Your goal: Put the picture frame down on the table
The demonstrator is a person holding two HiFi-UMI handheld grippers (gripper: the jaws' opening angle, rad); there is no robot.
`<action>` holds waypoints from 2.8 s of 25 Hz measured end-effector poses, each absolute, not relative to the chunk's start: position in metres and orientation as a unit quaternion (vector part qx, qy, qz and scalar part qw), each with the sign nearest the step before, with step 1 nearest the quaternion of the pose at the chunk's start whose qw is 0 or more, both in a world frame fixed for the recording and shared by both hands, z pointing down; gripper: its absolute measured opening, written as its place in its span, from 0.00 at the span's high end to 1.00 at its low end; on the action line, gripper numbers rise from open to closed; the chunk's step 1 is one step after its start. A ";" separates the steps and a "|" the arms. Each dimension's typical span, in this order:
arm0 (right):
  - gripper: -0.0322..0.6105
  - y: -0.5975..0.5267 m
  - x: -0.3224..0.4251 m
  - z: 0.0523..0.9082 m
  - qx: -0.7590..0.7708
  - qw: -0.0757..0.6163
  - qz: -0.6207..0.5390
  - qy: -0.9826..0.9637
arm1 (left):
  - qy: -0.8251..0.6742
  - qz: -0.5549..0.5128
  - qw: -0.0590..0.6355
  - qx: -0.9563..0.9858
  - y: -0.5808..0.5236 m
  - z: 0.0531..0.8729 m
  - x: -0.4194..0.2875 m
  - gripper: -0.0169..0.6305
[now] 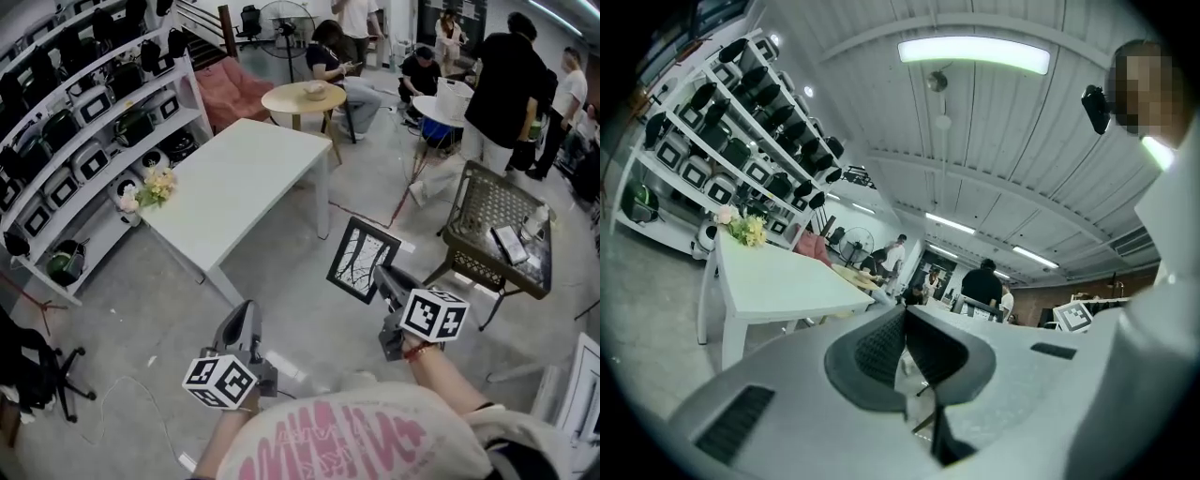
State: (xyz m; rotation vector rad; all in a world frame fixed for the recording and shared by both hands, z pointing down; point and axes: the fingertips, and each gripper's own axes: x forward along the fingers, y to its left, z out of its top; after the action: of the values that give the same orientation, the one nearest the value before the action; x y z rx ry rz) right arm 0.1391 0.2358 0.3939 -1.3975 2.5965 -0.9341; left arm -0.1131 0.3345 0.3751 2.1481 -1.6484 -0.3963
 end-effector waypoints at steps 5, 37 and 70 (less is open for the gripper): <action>0.82 0.186 0.130 0.412 -0.453 0.018 -0.312 0.835 | -0.594 -0.135 0.216 0.763 0.298 0.393 -0.124 0.97; 0.82 -0.172 0.077 0.415 -0.379 -0.006 -0.319 0.869 | -0.647 -0.166 0.218 0.711 -0.025 0.395 -0.157 0.97; 0.82 -0.348 0.001 0.438 -0.471 0.005 -0.364 0.804 | -0.575 -0.124 0.229 0.776 -0.260 0.382 -0.255 0.97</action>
State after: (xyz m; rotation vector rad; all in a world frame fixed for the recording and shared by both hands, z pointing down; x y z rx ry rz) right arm 0.0008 -0.3478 0.4376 -1.4753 2.5169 -1.1386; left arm -0.2547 -0.2595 0.3825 2.1356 -1.5830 -0.3423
